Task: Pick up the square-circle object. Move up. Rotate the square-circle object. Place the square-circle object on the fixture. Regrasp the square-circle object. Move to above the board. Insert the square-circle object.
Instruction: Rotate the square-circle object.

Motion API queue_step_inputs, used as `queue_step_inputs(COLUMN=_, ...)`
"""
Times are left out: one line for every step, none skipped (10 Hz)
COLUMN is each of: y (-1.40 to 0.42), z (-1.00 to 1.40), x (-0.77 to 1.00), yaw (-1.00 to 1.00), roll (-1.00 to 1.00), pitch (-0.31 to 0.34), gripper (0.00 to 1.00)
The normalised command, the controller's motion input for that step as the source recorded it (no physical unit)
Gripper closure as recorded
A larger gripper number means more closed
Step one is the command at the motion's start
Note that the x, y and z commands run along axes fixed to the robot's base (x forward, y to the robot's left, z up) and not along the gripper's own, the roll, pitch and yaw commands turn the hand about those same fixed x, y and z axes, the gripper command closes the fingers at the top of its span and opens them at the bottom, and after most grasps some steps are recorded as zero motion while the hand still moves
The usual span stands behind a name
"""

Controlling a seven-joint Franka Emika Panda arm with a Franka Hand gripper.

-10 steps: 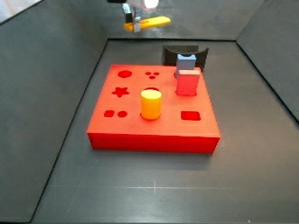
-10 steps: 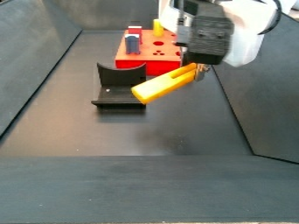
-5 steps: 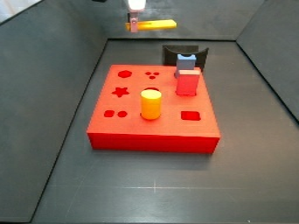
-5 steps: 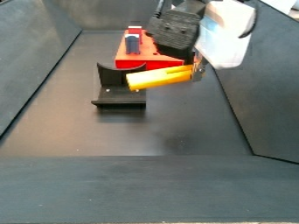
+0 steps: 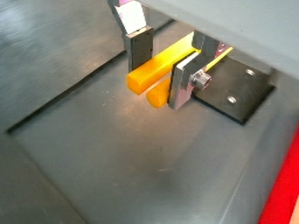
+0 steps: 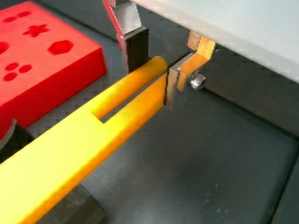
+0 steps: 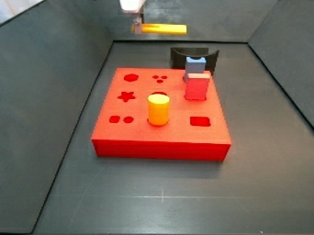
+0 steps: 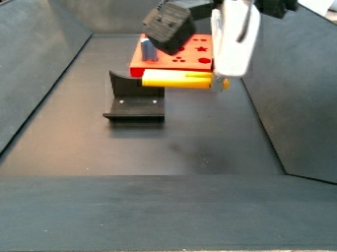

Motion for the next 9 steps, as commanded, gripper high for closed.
queue_step_inputs(y=0.01, z=-0.01, x=0.02, yaw=-1.0, roll=0.0, pitch=-0.005, gripper=1.0)
queue_step_inputs(y=0.01, z=-0.01, x=0.02, yaw=-1.0, roll=0.0, pitch=-0.005, gripper=1.0)
queue_step_inputs(y=0.01, z=-0.01, x=0.02, yaw=-1.0, roll=0.0, pitch=-0.005, gripper=1.0)
queue_step_inputs(y=0.01, z=-0.01, x=0.02, yaw=-1.0, roll=0.0, pitch=-0.006, gripper=1.0)
queue_step_inputs(y=0.01, z=-0.01, x=0.02, yaw=-1.0, roll=0.0, pitch=-0.006, gripper=1.0)
queue_step_inputs(y=0.01, z=-0.01, x=0.02, yaw=-1.0, roll=0.0, pitch=-0.007, gripper=1.0)
queue_step_inputs(y=0.01, z=-0.01, x=0.02, yaw=-1.0, roll=0.0, pitch=-0.007, gripper=1.0)
queue_step_inputs(y=0.01, z=-0.01, x=0.02, yaw=-1.0, roll=0.0, pitch=-0.007, gripper=1.0)
queue_step_inputs(y=0.01, z=-0.01, x=0.02, yaw=-1.0, roll=0.0, pitch=-0.008, gripper=1.0)
